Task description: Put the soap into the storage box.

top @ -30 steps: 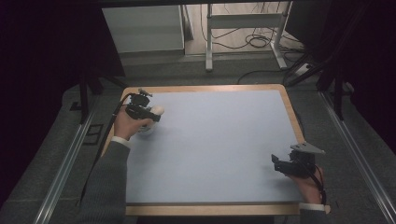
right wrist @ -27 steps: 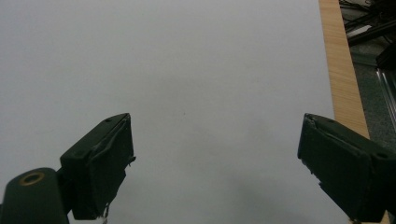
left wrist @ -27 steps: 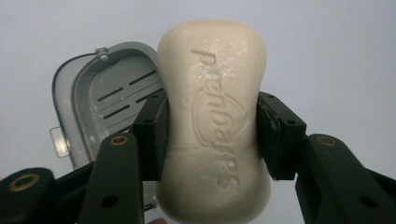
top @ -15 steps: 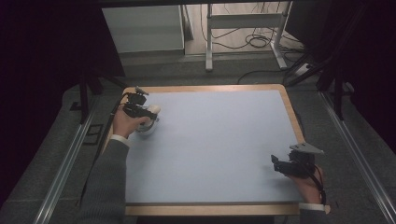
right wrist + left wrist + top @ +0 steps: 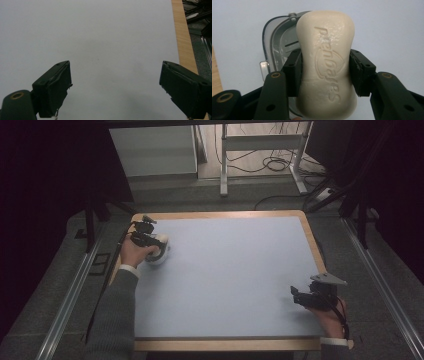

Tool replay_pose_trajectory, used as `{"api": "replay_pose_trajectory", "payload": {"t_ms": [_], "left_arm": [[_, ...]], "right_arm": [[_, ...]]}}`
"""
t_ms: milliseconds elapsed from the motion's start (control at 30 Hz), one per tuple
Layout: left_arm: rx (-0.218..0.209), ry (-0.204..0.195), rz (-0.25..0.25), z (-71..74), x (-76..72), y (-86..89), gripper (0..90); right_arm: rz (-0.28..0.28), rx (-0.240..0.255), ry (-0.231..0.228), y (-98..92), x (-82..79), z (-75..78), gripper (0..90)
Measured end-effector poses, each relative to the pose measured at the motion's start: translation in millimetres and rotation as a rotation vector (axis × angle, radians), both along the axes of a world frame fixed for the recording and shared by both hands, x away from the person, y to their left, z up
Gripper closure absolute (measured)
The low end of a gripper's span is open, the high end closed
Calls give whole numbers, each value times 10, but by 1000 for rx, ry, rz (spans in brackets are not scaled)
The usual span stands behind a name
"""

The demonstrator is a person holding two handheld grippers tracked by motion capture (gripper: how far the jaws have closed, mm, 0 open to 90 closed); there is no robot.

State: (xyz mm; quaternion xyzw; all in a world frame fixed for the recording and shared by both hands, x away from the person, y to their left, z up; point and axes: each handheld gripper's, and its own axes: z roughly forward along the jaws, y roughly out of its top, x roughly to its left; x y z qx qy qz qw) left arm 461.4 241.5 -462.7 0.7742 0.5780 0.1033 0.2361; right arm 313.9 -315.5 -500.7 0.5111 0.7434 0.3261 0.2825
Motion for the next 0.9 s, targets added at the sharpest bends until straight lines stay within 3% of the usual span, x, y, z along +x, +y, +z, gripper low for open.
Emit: {"api": "replay_pose_trajectory", "payload": {"t_ms": [367, 400, 500, 567, 800, 900], "left_arm": [[22, 15, 14, -96, 13, -6, 493], [21, 9, 14, -95, 11, -14, 487], [-36, -29, 3, -10, -31, -44, 411], [-40, -41, -18, 50, -63, -70, 363], [-61, -111, -68, 232, -241, -170, 327], [-69, -143, -117, 288, -396, -244, 314]], "right_arm": [[2, -3, 3, 5, 2, -9, 102], [2, -3, 4, 7, 1, -8, 102], [-1, -4, 2, 1, 0, -5, 102], [-2, -3, 4, -1, 2, -11, 102], [4, -7, 3, 21, -3, -7, 102], [3, -8, 2, 20, -4, -8, 102]]}}
